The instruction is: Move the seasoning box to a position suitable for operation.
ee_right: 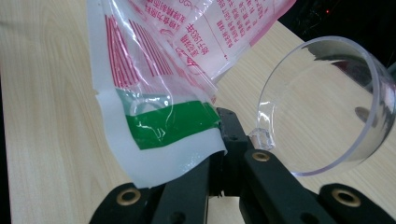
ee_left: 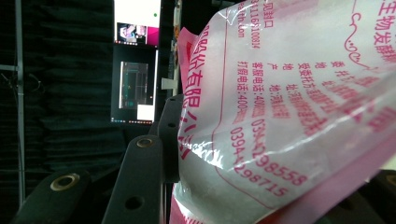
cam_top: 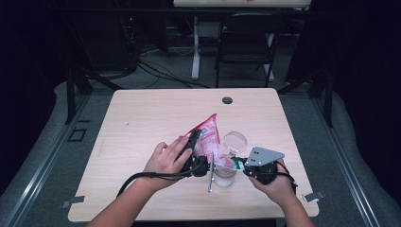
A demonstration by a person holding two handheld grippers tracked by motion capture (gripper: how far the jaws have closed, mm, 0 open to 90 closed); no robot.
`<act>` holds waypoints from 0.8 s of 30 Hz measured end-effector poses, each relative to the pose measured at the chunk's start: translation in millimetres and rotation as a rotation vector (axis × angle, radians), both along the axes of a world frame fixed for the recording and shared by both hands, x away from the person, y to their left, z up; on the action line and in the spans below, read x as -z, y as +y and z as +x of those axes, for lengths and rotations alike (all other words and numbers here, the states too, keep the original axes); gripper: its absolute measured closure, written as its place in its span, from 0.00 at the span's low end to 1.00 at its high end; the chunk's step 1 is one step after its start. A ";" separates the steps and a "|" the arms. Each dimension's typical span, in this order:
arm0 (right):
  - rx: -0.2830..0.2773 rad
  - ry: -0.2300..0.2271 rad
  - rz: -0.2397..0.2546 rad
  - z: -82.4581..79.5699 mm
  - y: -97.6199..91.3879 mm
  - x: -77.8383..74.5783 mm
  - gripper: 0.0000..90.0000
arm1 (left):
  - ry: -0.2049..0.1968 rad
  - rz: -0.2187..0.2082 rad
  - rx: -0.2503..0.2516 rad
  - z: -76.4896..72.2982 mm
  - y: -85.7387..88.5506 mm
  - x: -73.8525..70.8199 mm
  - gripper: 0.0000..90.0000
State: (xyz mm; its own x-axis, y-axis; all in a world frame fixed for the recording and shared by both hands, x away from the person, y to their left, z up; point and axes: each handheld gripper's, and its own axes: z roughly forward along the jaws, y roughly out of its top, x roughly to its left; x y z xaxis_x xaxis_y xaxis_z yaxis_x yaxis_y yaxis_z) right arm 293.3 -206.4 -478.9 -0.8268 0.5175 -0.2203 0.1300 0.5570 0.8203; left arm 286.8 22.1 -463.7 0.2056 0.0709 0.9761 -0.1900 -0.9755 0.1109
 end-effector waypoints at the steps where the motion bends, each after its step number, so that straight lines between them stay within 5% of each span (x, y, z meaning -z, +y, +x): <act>1: 0.000 0.000 0.000 0.0 0.0 0.0 1.00 | 0.000 0.000 0.000 0.0 0.0 0.1 0.72; 24: 0.005 0.001 -0.005 0.7 -1.5 0.2 1.00 | -0.009 0.009 0.009 0.1 -1.5 -1.1 0.72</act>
State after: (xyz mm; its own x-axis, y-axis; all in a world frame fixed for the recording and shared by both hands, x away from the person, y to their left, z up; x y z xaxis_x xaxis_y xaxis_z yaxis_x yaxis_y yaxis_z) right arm 294.0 -207.9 -479.1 -0.8246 0.5202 -0.2222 0.1335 0.5607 0.8172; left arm 286.9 20.6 -462.6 0.1971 0.0605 0.9785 -0.1999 -0.9747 0.1005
